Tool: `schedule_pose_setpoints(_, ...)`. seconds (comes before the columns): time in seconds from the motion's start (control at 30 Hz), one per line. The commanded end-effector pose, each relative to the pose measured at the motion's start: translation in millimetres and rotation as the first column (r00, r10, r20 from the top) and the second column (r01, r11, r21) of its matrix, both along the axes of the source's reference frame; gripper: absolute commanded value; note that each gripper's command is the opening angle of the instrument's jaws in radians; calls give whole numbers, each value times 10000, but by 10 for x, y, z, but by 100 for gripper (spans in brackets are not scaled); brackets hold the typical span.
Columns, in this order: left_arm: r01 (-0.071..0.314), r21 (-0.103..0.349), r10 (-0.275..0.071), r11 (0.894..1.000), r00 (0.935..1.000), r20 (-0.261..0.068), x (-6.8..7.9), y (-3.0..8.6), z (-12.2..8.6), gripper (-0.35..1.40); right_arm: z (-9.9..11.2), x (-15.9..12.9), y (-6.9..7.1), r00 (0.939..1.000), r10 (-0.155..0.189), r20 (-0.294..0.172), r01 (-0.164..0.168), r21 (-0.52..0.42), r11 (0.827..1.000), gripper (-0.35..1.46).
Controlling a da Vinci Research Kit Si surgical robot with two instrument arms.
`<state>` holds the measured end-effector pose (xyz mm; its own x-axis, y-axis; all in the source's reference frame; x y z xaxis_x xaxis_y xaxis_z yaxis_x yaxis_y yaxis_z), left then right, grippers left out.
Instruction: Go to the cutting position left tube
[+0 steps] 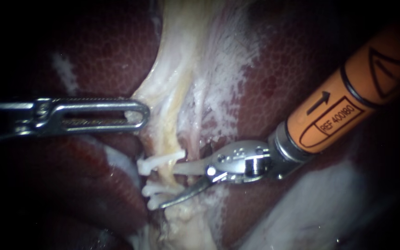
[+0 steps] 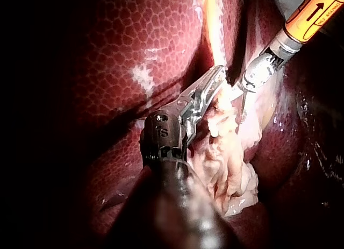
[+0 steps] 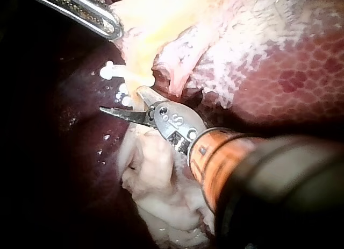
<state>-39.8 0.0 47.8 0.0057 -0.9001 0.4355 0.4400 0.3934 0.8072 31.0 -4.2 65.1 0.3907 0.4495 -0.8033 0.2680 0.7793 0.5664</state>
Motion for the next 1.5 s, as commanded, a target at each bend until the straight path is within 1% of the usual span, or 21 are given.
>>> schedule_pose_setpoints(0.03, 11, -4, -11, 10000, 10000, -9, 0, -1, 0, -35, 1, 2, 0, 10000, -23, -6, 23, 4, 10000, 122)
schedule_pose_setpoints(0.23, 16, -9, -16, 10000, 10000, -14, -1, -1, 0, -35, 3, 9, 2, 10000, 72, 1, -72, 174, 9998, 120)
schedule_pose_setpoints(0.47, 22, -16, -22, 10000, 10000, -21, -3, -2, 0, -35, 7, 10, 3, 9999, 118, 106, -122, 373, 9992, 112)
schedule_pose_setpoints(0.63, 24, -17, -24, 10000, 10000, -22, -3, -2, 1, -35, 10, 10, 4, 9998, 133, 153, -140, 473, 9988, 98)
schedule_pose_setpoints(0.7, 26, -18, -26, 10000, 10000, -24, -3, -2, 1, -35, 12, 10, 5, 9998, 138, 175, -147, 522, 9985, 87)
schedule_pose_setpoints(1.2, 48, -35, -48, 10000, 10000, -7, -5, -3, 2, -35, 16, 9, 7, 9997, 127, 186, -138, 573, 9983, 63)
schedule_pose_setpoints(1.3, 49, -36, -49, 10000, 10000, -8, -5, -3, 2, -35, 16, 10, 7, 9998, 124, 183, -134, 574, 9983, 55)
schedule_pose_setpoints(1.37, 50, -36, -50, 10000, 10000, -8, -5, -3, 2, -35, 16, 10, 7, 9998, 120, 180, -130, 574, 9983, 53)
schedule_pose_setpoints(1.4, 50, -36, -50, 10000, 10000, -9, -5, -3, 2, -35, 16, 10, 7, 9998, 118, 179, -128, 575, 9983, 46)
schedule_pose_setpoints(1.5, 50, -36, -50, 10000, 10000, -9, -5, -3, 2, -35, 16, 10, 7, 9998, 115, 176, -125, 576, 9983, 41)
